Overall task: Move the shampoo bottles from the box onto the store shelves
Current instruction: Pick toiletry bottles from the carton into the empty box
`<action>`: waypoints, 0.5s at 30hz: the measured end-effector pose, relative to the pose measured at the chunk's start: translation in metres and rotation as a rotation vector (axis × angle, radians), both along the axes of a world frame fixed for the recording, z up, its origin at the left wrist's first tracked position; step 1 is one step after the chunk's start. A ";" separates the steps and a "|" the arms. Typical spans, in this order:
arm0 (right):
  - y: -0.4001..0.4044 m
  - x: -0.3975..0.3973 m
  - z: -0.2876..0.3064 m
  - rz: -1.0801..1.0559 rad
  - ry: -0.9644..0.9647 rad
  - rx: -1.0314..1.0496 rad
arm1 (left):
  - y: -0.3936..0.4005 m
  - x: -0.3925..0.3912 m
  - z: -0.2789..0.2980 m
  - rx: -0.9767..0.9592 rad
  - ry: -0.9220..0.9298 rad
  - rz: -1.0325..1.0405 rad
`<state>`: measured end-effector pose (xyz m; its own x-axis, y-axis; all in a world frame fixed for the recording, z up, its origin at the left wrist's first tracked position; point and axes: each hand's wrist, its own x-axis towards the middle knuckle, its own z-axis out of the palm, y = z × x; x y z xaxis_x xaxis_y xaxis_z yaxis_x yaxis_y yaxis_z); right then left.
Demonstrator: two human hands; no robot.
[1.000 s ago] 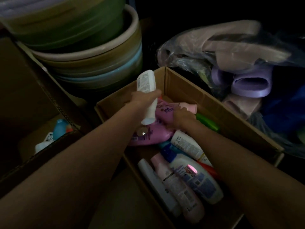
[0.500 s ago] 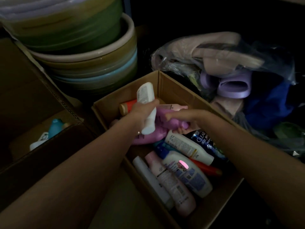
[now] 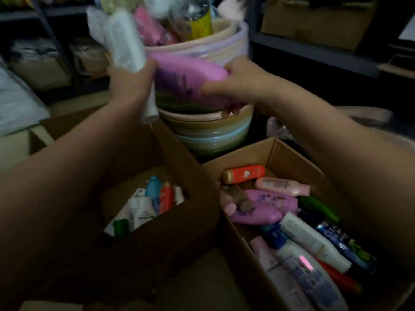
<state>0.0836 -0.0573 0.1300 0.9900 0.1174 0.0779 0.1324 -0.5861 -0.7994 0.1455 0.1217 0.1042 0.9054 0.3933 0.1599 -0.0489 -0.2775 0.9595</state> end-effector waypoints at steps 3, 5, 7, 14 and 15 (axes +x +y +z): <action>0.063 0.016 -0.003 0.138 -0.187 -0.515 | 0.064 0.008 -0.045 0.137 0.472 0.019; 0.101 0.023 -0.025 0.247 -0.217 -0.705 | 0.088 0.002 -0.075 0.308 0.777 -0.083; 0.129 0.028 -0.059 0.333 -0.159 -0.791 | 0.095 -0.008 -0.100 0.437 0.954 -0.209; 0.159 0.036 -0.148 0.533 -0.009 -0.947 | 0.097 -0.012 -0.142 0.653 1.106 -0.379; 0.157 0.036 -0.148 0.561 0.018 -0.957 | 0.097 -0.012 -0.139 0.676 1.095 -0.382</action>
